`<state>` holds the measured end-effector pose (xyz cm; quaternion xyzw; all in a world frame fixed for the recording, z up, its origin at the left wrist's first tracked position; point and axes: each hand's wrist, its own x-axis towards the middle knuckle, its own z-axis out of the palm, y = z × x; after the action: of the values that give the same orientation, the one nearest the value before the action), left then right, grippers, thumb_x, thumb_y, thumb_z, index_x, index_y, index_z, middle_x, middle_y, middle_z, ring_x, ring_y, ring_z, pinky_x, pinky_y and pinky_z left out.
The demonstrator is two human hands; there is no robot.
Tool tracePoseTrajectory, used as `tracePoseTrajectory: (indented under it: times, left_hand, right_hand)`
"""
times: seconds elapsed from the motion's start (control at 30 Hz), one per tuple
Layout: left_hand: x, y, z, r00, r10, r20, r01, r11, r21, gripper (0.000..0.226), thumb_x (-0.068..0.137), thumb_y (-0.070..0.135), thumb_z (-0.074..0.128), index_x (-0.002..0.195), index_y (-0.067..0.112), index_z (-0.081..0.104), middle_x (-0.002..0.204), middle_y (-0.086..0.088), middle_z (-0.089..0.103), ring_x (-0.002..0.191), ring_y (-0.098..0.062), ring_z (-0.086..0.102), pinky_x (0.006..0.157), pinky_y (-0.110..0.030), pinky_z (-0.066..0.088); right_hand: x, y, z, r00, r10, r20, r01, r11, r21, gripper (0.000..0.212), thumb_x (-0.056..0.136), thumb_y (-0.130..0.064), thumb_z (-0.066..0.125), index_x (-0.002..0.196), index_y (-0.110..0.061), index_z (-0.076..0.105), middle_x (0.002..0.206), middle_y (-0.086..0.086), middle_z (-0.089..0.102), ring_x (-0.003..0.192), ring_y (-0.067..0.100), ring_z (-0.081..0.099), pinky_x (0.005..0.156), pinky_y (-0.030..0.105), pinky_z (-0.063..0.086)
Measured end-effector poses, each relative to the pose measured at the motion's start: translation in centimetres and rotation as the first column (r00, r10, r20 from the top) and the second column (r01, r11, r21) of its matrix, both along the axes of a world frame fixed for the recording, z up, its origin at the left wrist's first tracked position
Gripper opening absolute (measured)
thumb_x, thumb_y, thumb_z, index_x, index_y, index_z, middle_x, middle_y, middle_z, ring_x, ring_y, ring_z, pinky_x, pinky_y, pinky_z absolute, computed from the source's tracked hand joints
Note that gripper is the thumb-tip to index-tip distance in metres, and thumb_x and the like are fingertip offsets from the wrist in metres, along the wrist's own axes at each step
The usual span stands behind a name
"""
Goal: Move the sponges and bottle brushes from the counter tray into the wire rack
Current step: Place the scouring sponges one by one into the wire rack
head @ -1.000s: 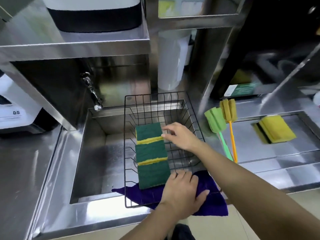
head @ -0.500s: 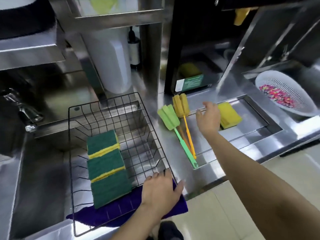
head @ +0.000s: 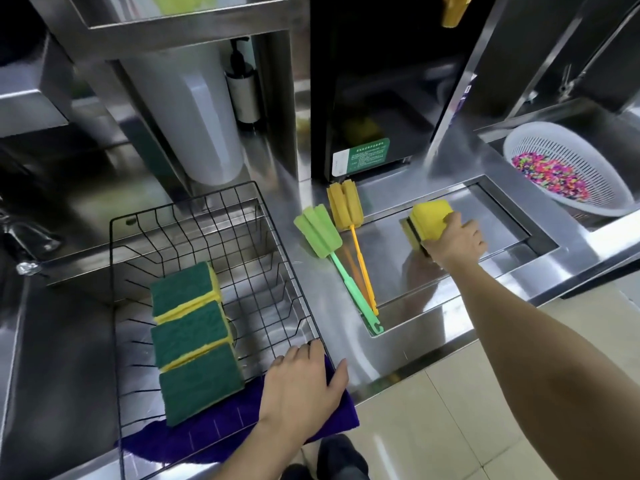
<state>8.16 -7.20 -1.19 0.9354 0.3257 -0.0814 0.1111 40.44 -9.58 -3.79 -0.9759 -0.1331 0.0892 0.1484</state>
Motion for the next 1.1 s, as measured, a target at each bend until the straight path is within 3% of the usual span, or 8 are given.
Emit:
tracePoseTrajectory:
  times: [0.13, 0.3, 0.4, 0.5, 0.67, 0.9, 1.0, 1.1]
  left_hand:
    - [0.0, 0.0, -0.1, 1.000, 0.008, 0.019, -0.008, 1.000, -0.019, 0.041, 0.093, 0.053, 0.031, 0.095, 0.017, 0.051, 0.093, 0.000, 0.065, 0.087, -0.018, 0.057, 0.072, -0.031, 0.043]
    - [0.0, 0.3, -0.2, 0.999, -0.020, 0.039, 0.020, 1.000, 0.010, 0.042, 0.095, 0.054, 0.027, 0.102, 0.019, 0.048, 0.102, 0.002, 0.063, 0.094, -0.017, 0.055, 0.077, -0.030, 0.041]
    - [-0.1, 0.3, -0.3, 0.998, -0.029, 0.050, 0.029, 0.999, 0.016, 0.046, 0.093, 0.056, 0.025, 0.099, 0.017, 0.049, 0.099, 0.000, 0.064, 0.092, -0.019, 0.056, 0.076, -0.032, 0.041]
    - [-0.5, 0.5, -0.4, 0.996, -0.052, 0.073, 0.050, 0.998, 0.032, 0.064, 0.084, 0.064, 0.009, 0.101, 0.019, 0.051, 0.100, 0.001, 0.065, 0.091, -0.019, 0.057, 0.074, -0.032, 0.042]
    - [-2.4, 1.1, -0.5, 0.996, -0.041, 0.073, 0.040, 0.999, 0.009, 0.086, 0.074, 0.069, -0.005, 0.124, 0.020, 0.044, 0.119, 0.000, 0.059, 0.105, -0.020, 0.054, 0.087, -0.035, 0.039]
    - [-6.0, 2.7, -0.7, 0.995, -0.016, 0.103, 0.009, 0.997, 0.073, 0.074, 0.080, 0.066, 0.002, 0.099, 0.016, 0.053, 0.097, -0.005, 0.065, 0.089, -0.024, 0.057, 0.080, -0.035, 0.041]
    - [-7.2, 2.8, -0.8, 0.981, -0.010, 0.195, -0.002, 0.998, 0.061, 0.062, 0.088, 0.059, 0.020, 0.092, 0.012, 0.059, 0.084, -0.006, 0.065, 0.077, -0.025, 0.059, 0.072, -0.036, 0.045]
    - [-8.0, 2.5, -1.1, 0.976, -0.040, 0.213, 0.013, 0.992, 0.125, 0.053, 0.090, 0.055, 0.031, 0.085, 0.013, 0.063, 0.077, -0.002, 0.065, 0.071, -0.020, 0.056, 0.067, -0.033, 0.047]
  right_hand:
    - [-0.5, 0.7, 0.4, 0.985, -0.141, -0.102, 0.167, 0.933, 0.319, 0.050, 0.072, -0.020, 0.067, 0.115, -0.008, 0.045, 0.126, 0.022, 0.041, 0.117, 0.042, 0.043, 0.099, 0.047, 0.037]
    - [-2.9, 3.1, 3.5, 0.982, -0.132, -0.137, 0.189, 0.606, 0.773, 0.039, 0.074, -0.018, 0.061, 0.111, -0.006, 0.052, 0.107, 0.006, 0.040, 0.102, 0.027, 0.049, 0.097, 0.039, 0.040]
    - [-5.0, 5.5, 5.7, 0.990, 0.015, -0.139, 0.115, 0.475, 0.872, 0.024, 0.074, -0.021, 0.061, 0.096, -0.018, 0.056, 0.105, 0.009, 0.051, 0.094, 0.019, 0.050, 0.094, 0.045, 0.046]
    - [-7.7, 7.7, 7.5, 0.962, 0.204, -0.182, 0.074, 0.445, 0.892, 0.014, 0.070, -0.028, 0.061, 0.081, -0.034, 0.054, 0.108, 0.015, 0.059, 0.092, 0.020, 0.055, 0.087, 0.047, 0.050]
    - [-13.4, 11.0, 9.2, 0.769, 0.523, -0.369, 0.175, 0.382, 0.907, 0.008, 0.073, -0.016, 0.059, 0.077, -0.023, 0.059, 0.082, 0.000, 0.054, 0.079, 0.021, 0.053, 0.070, 0.040, 0.048]
    - [-19.5, 15.3, 8.6, 0.246, 0.636, -0.732, 0.483, 0.574, 0.661, 0.010, 0.084, -0.032, 0.057, 0.081, -0.022, 0.060, 0.090, 0.006, 0.059, 0.088, 0.024, 0.057, 0.075, 0.039, 0.049]
    - [-20.9, 16.7, 7.8, 0.156, 0.604, -0.782, 0.474, 0.648, 0.596, 0.024, 0.084, -0.045, 0.056, 0.091, -0.023, 0.060, 0.098, 0.005, 0.062, 0.095, 0.025, 0.058, 0.079, 0.039, 0.047]
    - [-21.9, 18.0, 7.1, 0.160, 0.545, -0.823, 0.435, 0.709, 0.555, 0.029, 0.083, -0.047, 0.057, 0.094, -0.021, 0.058, 0.096, 0.005, 0.062, 0.093, 0.023, 0.057, 0.079, 0.039, 0.045]
